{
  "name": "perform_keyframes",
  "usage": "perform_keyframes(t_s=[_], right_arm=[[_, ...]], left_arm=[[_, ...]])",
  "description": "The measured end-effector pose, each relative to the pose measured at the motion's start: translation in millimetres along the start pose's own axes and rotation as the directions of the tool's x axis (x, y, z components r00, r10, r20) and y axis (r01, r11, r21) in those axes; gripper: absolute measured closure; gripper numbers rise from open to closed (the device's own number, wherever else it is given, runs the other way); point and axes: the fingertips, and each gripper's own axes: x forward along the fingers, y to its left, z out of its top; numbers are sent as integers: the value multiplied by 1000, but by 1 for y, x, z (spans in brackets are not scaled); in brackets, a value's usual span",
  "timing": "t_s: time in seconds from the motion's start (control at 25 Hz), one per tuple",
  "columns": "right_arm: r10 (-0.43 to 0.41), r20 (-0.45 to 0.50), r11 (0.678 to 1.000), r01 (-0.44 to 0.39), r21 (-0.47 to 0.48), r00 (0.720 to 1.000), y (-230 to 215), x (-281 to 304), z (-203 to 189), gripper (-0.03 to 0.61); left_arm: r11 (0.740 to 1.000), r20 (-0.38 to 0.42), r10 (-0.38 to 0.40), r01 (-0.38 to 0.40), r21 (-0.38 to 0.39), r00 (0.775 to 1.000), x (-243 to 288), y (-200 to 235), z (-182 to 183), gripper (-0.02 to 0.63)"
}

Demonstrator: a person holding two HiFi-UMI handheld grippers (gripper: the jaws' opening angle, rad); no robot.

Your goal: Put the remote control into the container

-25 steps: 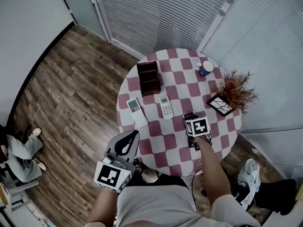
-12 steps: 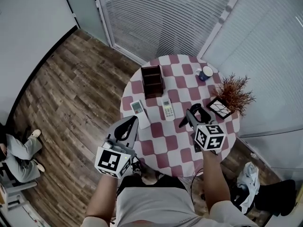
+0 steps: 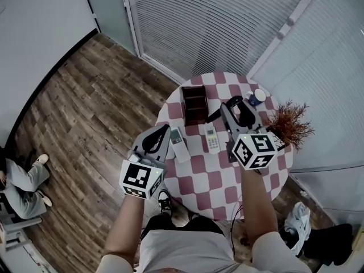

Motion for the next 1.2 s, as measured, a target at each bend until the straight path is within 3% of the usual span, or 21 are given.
perform_keyframes(t_s=[0.28, 0.56, 1.2], right_arm=[[-27, 61, 999, 24, 46, 998, 0, 80, 10, 348], [-65, 48, 998, 64, 23, 997, -8, 134, -8, 348], [-67, -115, 997, 61, -50, 991, -4, 175, -81, 348]], left_arm=[[1000, -23, -19, 19, 1, 1000, 35, 37, -17, 604], [999, -31, -35, 34, -32, 999, 59, 59, -36, 604], [996, -66, -14, 8, -85, 998, 60, 79, -72, 604]])
